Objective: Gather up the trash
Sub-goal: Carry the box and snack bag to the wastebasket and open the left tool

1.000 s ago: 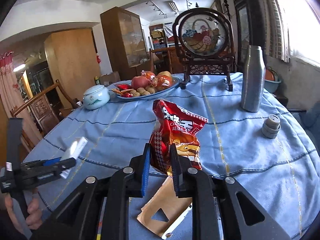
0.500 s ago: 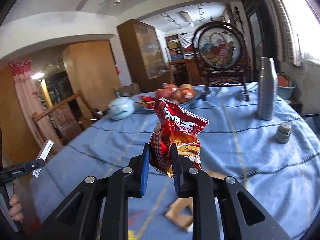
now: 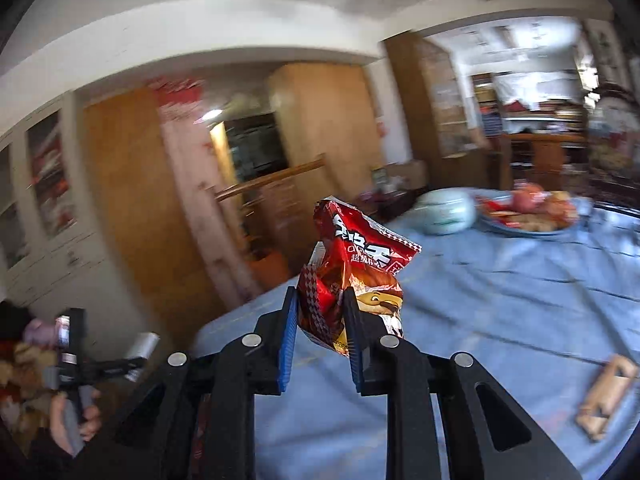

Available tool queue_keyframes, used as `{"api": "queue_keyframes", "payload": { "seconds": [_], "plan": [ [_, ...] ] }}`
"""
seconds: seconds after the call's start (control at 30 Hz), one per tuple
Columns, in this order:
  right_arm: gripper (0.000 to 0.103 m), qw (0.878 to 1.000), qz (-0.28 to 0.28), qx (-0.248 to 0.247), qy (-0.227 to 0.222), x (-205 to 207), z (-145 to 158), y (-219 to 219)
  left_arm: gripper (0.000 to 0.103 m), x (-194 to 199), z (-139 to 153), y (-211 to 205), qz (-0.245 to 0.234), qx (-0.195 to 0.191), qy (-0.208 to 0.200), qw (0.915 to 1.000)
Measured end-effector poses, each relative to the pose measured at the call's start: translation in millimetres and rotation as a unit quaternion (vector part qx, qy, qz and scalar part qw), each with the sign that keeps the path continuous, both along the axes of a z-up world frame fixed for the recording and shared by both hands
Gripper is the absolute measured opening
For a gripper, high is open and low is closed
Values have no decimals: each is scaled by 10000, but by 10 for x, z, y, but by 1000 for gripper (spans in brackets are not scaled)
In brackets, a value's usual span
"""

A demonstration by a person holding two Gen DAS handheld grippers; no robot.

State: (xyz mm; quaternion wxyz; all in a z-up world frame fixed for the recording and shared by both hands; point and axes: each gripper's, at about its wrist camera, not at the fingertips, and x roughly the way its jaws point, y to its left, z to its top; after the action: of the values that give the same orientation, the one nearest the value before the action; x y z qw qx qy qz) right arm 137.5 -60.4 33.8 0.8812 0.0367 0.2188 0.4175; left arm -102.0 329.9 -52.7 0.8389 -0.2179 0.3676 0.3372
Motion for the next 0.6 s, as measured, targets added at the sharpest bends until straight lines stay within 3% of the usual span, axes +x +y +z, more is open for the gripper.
{"api": "queue_keyframes", "payload": {
  "seconds": [0.13,0.47,0.6],
  "plan": [
    [23,9980,611,-124,132,-229,-56,597,49,-154,-256,253,213,-292,81,9993],
    [23,9871,1437,-559,443,-645,-248,1672,49,-375,-446,478,301,-480,32,9984],
    [23,9839,1564,-716,488,-706,-339,1930,49,-413,-470,503,351,-319,124,9988]
  ]
}}
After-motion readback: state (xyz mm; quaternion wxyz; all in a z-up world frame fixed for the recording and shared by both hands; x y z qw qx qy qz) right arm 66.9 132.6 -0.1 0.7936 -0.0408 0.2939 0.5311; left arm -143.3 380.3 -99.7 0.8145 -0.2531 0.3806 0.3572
